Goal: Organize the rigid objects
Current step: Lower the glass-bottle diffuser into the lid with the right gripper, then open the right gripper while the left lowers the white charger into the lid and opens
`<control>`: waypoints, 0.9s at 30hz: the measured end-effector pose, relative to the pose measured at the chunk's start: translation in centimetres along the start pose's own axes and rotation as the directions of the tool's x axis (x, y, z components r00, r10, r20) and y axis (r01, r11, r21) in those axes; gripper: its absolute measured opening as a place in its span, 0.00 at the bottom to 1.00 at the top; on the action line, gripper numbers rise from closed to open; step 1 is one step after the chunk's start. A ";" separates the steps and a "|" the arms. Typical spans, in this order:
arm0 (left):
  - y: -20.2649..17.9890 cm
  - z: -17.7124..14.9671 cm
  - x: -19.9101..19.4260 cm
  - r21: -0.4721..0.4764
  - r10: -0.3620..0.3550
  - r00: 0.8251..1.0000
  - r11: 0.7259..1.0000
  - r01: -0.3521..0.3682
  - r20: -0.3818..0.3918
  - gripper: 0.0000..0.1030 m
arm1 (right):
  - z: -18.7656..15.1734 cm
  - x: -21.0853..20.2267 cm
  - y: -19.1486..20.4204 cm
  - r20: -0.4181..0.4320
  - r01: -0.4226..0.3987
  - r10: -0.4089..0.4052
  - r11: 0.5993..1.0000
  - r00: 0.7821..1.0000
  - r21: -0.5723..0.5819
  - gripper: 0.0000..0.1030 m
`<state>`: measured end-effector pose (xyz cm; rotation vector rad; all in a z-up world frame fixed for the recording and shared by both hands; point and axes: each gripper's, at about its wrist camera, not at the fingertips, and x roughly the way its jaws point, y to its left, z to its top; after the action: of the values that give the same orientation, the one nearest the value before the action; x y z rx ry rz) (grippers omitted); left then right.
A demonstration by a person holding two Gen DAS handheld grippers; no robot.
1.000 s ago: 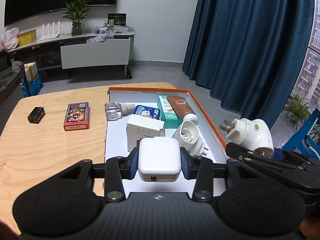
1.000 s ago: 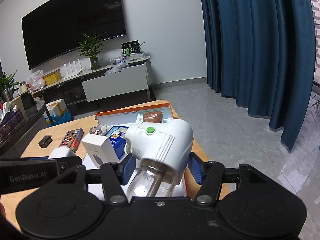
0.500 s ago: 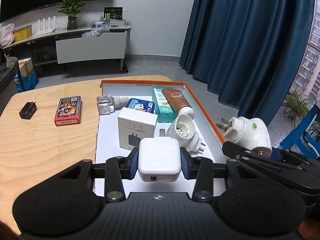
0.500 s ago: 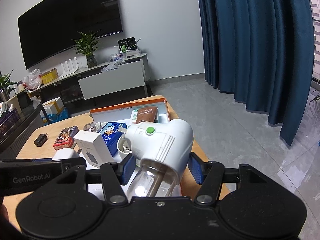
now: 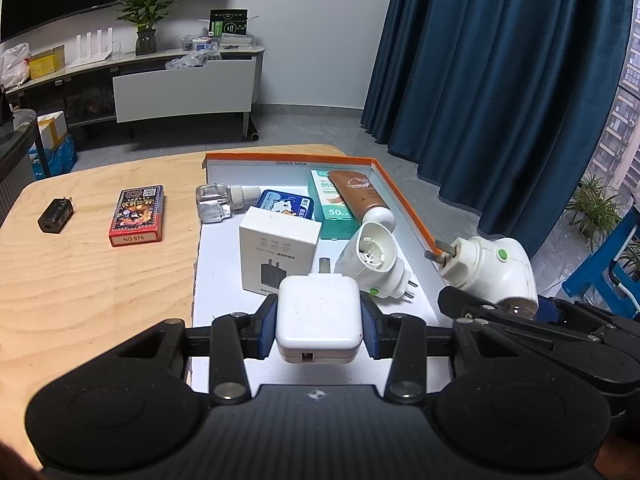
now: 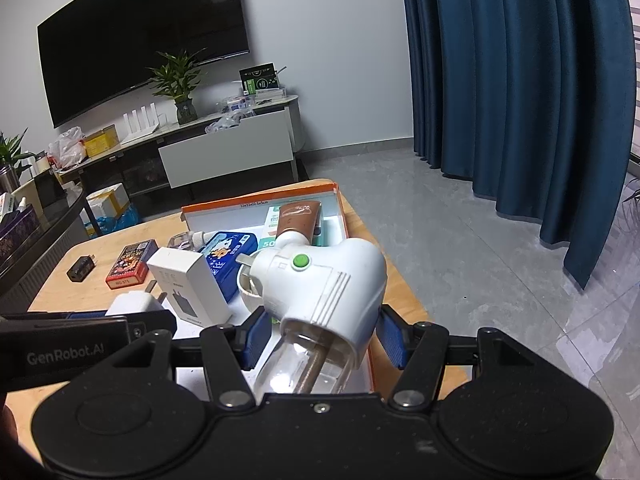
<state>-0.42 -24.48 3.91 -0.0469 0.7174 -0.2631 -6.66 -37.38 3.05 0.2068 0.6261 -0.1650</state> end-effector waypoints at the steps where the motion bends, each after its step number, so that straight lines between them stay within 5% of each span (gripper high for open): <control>1: 0.0 0.0 0.0 -0.002 -0.001 1.000 1.000 0.001 0.000 0.41 | 0.0 0.0 0.0 -0.002 0.000 0.000 1.000 1.000 -0.001 0.68; 27: 0.0 -0.1 0.4 0.003 -0.014 1.000 1.000 0.014 0.004 0.41 | 0.0 1.4 0.1 -0.048 0.001 -0.002 1.000 0.999 -0.011 0.62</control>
<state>-0.17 -24.56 3.56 -0.0496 0.7132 -0.2775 -5.53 -37.42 2.20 0.1999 0.6751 -0.1584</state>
